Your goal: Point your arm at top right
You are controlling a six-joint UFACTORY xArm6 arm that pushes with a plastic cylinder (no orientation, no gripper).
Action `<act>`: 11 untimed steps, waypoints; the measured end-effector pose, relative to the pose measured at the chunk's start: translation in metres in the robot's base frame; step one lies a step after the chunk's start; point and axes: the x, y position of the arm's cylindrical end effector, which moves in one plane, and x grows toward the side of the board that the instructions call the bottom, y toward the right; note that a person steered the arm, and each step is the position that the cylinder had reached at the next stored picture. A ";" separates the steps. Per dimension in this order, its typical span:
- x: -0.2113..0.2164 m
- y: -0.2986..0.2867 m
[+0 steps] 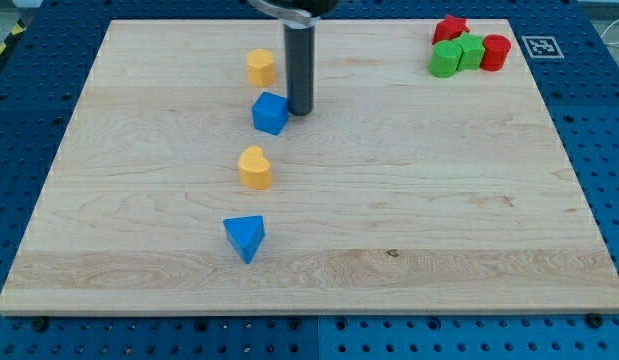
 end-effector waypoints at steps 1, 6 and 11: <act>-0.013 -0.022; -0.028 0.127; -0.023 0.262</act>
